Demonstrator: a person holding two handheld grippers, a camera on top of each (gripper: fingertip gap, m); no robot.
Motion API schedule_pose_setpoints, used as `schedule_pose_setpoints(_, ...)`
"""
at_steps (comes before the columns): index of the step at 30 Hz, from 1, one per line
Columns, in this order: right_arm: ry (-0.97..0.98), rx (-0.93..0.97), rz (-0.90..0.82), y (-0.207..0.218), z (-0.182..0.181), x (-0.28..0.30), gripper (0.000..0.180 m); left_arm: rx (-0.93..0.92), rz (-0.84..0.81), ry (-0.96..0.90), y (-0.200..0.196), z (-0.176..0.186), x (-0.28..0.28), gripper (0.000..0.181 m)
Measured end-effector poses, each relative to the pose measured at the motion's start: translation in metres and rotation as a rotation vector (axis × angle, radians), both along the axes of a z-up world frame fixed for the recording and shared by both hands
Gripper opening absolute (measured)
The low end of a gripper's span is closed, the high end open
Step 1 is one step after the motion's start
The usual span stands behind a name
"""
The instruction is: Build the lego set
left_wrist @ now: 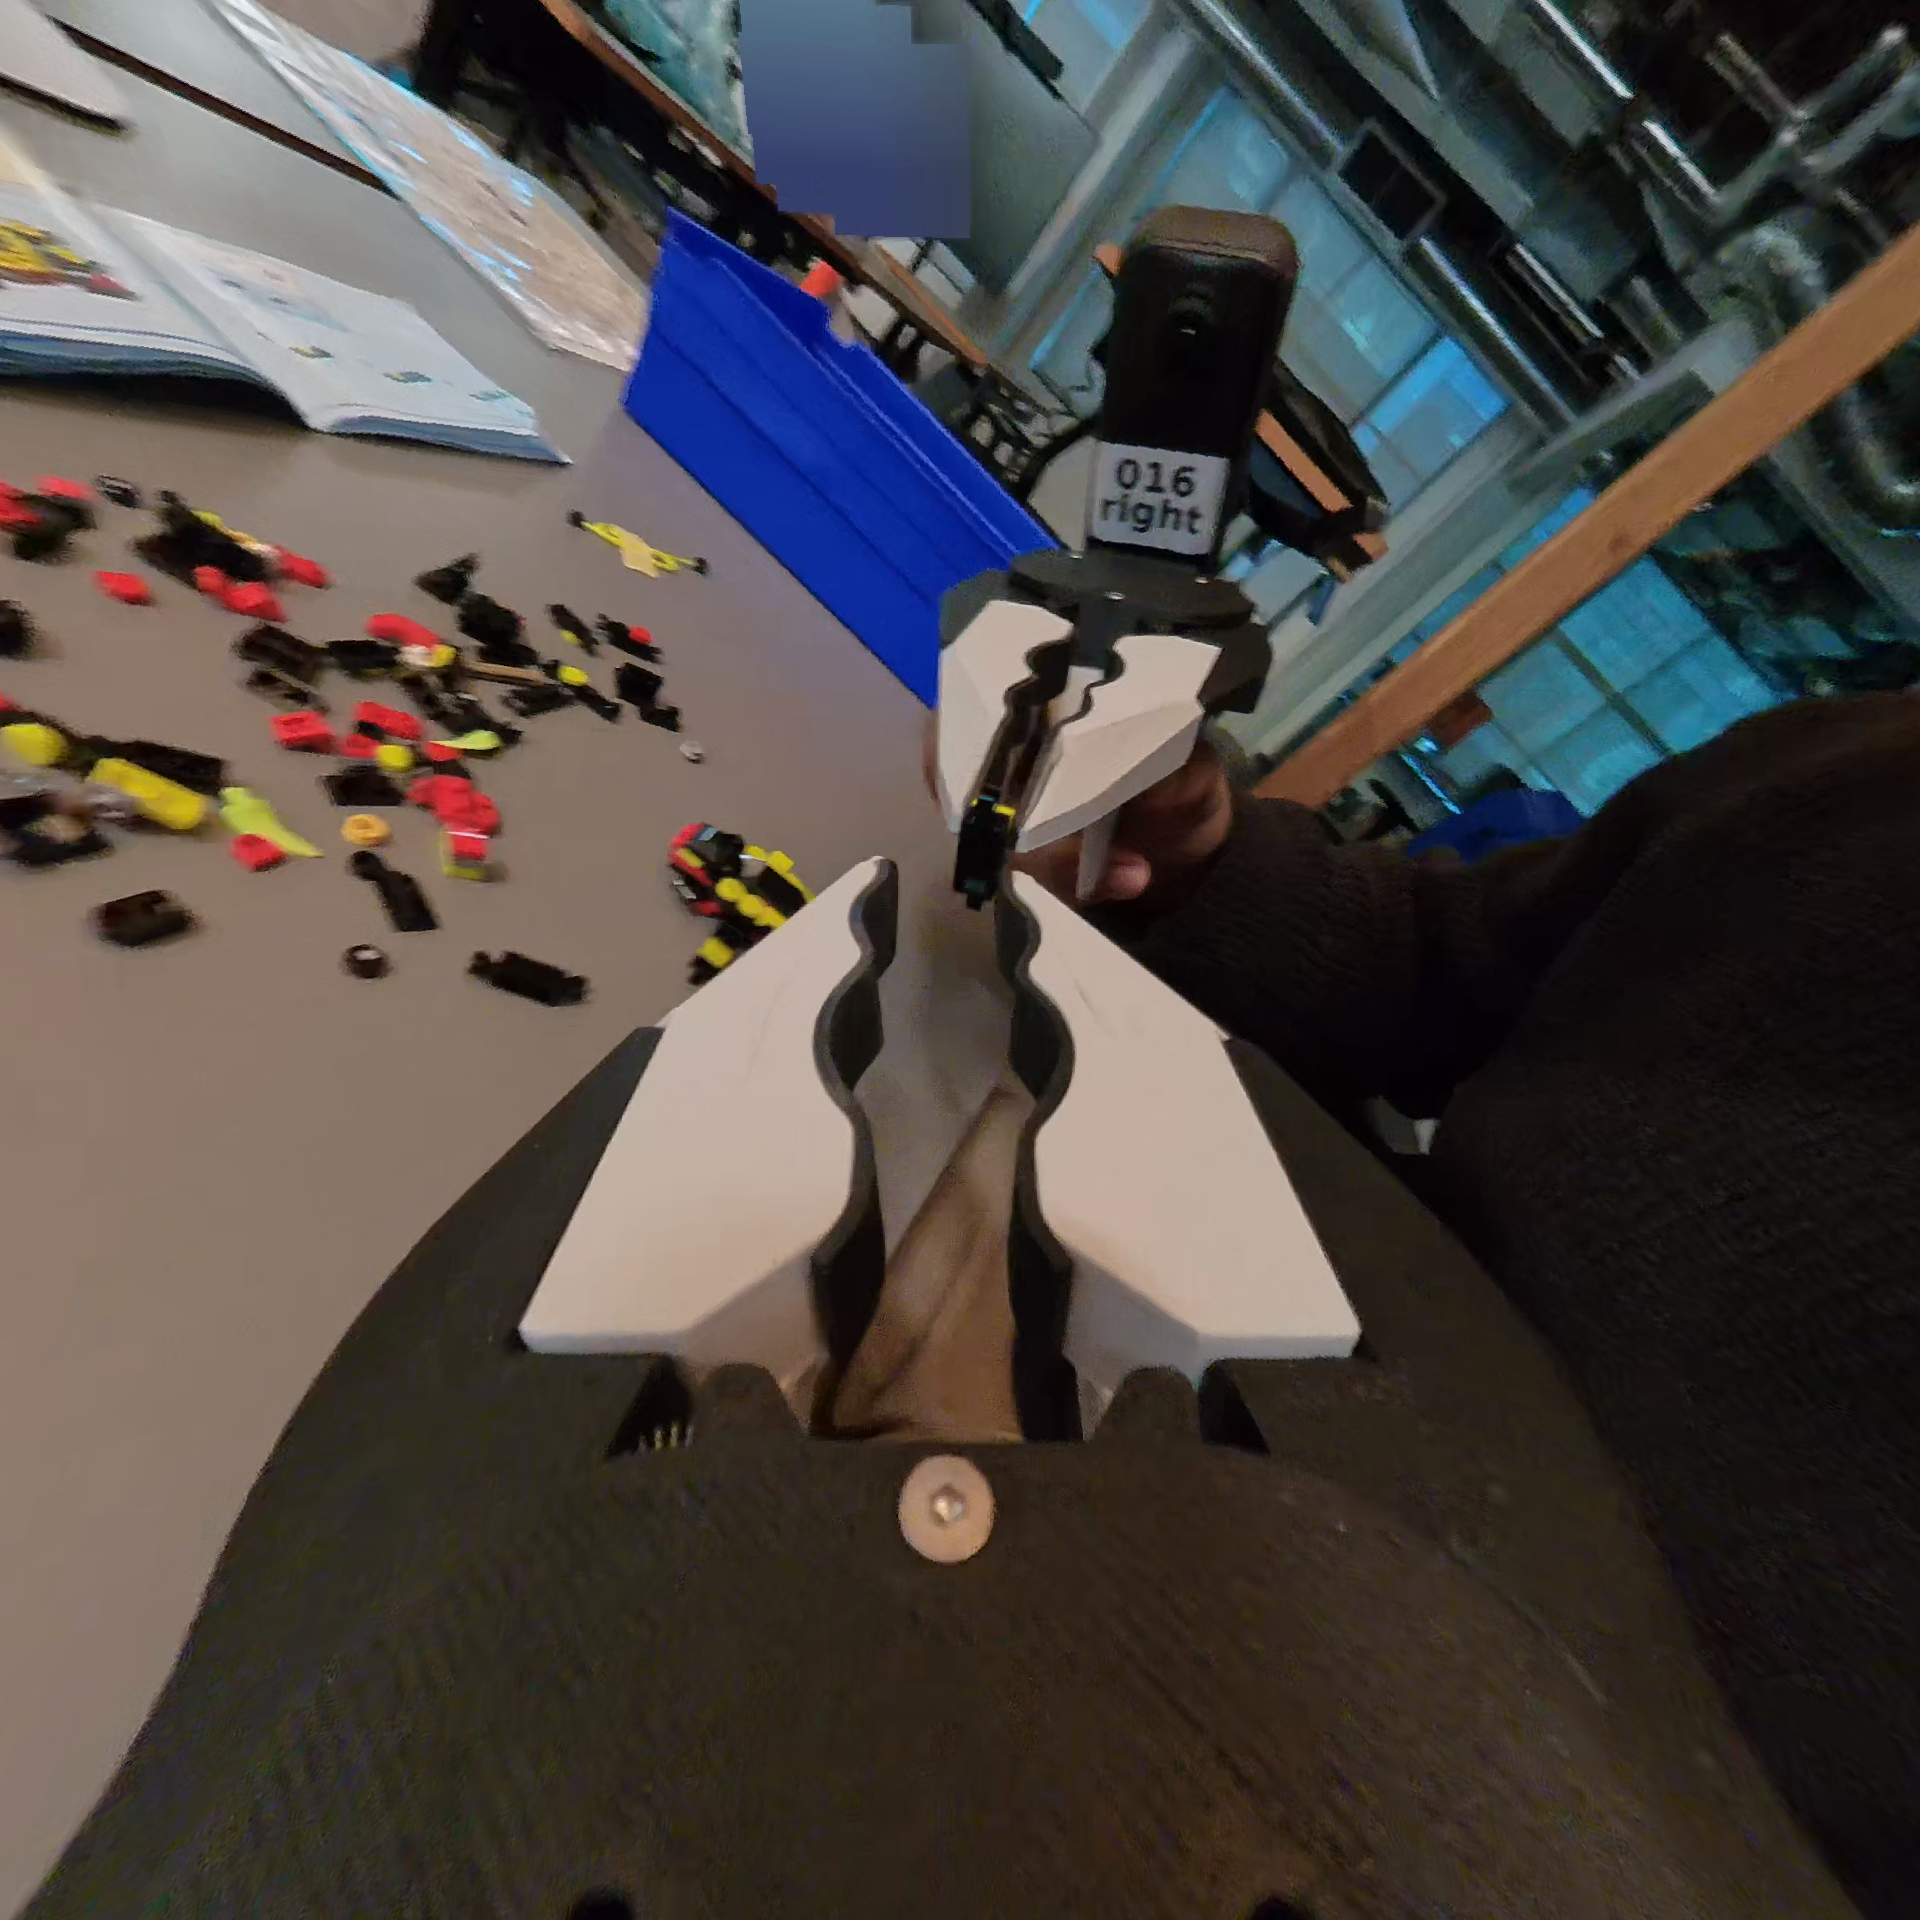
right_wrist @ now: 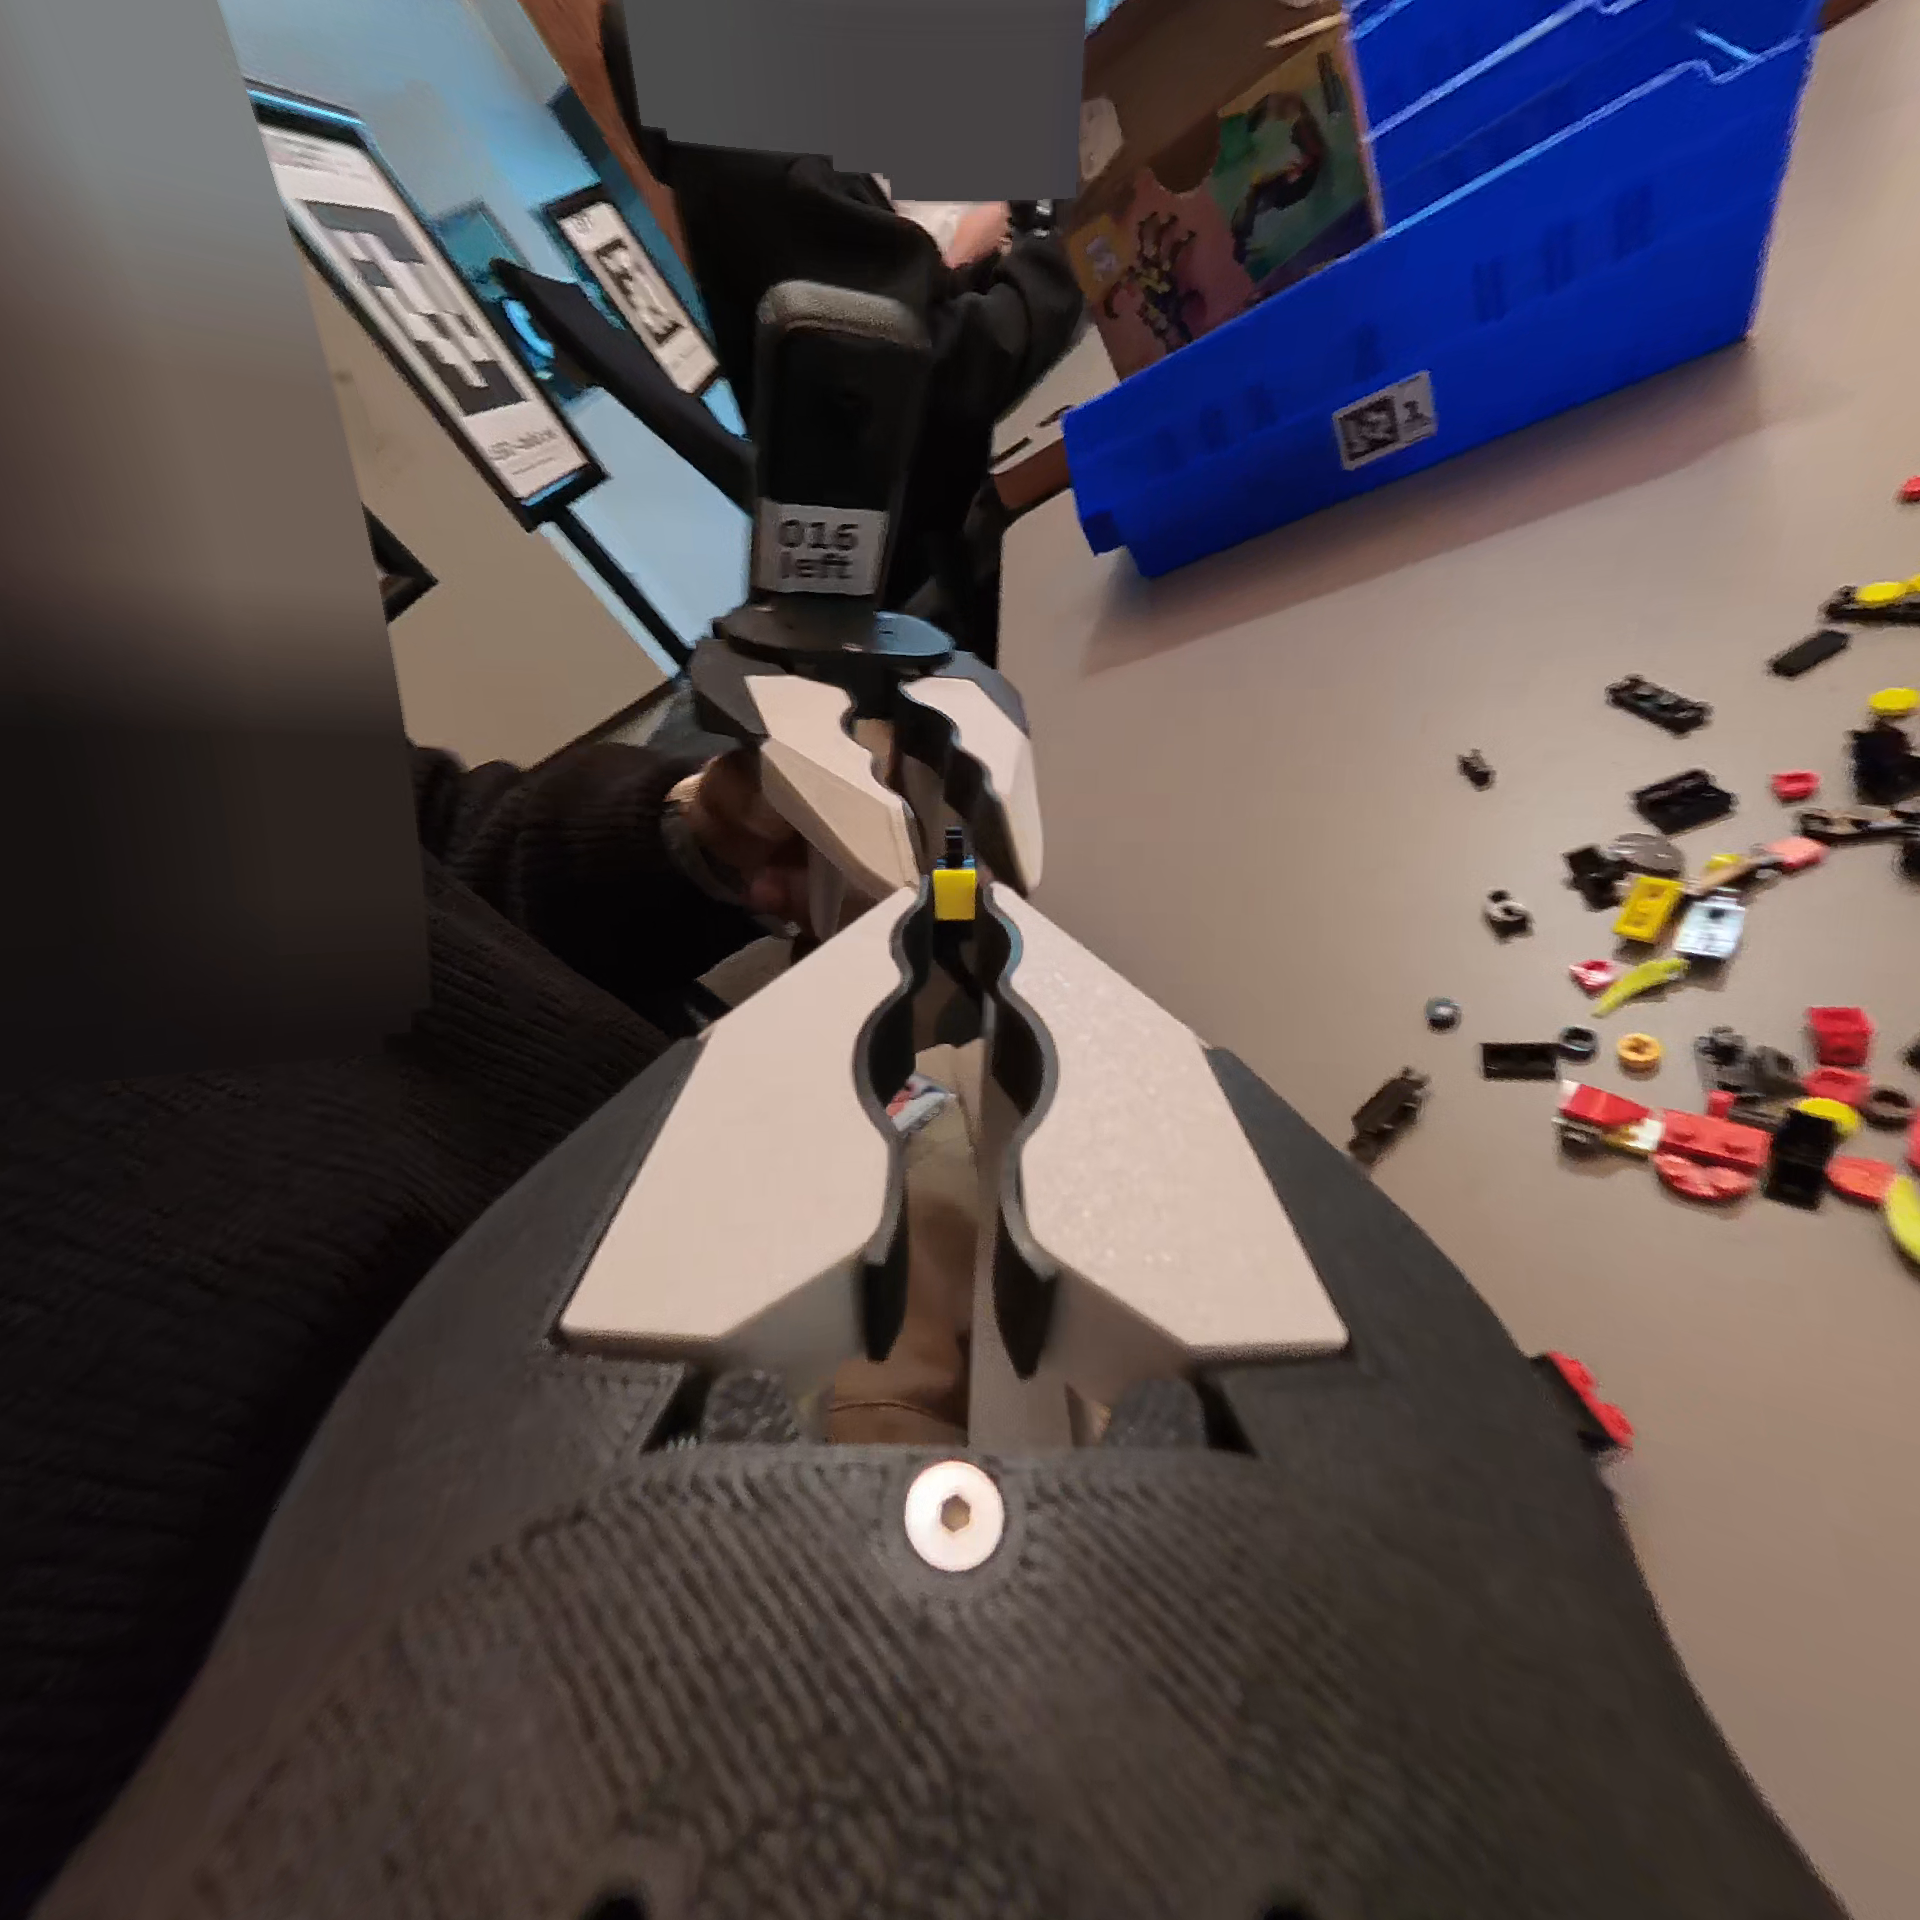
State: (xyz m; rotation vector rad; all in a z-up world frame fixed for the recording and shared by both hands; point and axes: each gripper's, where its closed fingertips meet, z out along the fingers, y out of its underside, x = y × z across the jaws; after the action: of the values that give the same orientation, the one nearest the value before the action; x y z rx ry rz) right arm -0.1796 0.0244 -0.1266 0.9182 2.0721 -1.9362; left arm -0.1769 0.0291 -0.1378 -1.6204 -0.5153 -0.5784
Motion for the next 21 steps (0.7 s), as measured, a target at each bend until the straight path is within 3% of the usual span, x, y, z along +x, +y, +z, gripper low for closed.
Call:
schedule_pose_setpoints(4,-0.017,0.188,-0.04,-0.001,-0.023,-0.014,0.006,-0.017,0.171,0.019,-0.02,-0.003,-0.027,0.015)
schedule_pose_setpoints(11,0.088,0.86,-0.023,0.008,-0.1,-0.024,0.006,0.011,0.25,-0.089,-0.041,-0.005,-0.037,0.013)
schedule_pose_setpoints(21,0.044,0.885,0.027,-0.013,-0.117,-0.03,0.006,0.009,0.297,-0.129,-0.059,-0.009,-0.037,0.013)
